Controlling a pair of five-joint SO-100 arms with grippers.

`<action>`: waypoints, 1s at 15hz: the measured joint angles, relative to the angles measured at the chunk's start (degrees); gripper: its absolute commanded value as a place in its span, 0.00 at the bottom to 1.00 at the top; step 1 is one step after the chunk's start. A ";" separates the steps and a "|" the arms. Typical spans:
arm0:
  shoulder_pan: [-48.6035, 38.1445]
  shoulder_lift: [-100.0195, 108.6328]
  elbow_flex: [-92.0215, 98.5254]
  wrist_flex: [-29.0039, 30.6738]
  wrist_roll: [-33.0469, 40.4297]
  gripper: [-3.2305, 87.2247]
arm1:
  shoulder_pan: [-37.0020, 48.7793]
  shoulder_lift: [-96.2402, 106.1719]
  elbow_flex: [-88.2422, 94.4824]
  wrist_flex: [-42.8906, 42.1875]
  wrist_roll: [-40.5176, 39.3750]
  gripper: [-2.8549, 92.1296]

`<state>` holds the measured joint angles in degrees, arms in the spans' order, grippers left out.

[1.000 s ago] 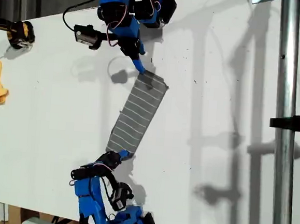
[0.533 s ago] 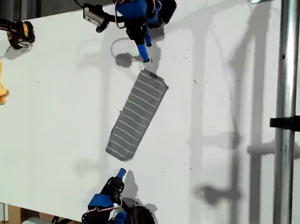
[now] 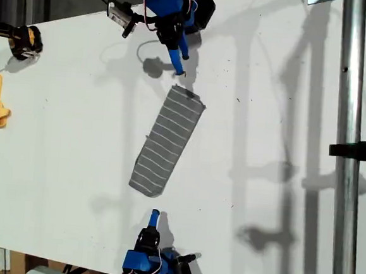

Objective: Grasp corners of a towel and fold twice.

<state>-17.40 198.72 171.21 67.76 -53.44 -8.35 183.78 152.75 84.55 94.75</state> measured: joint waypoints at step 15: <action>1.76 0.09 0.00 1.49 -0.53 0.02 | 11.60 -99.67 -36.91 -19.51 -5.89 0.43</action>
<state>-15.64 198.81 171.21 69.26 -53.96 3.25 84.11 115.84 65.04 88.86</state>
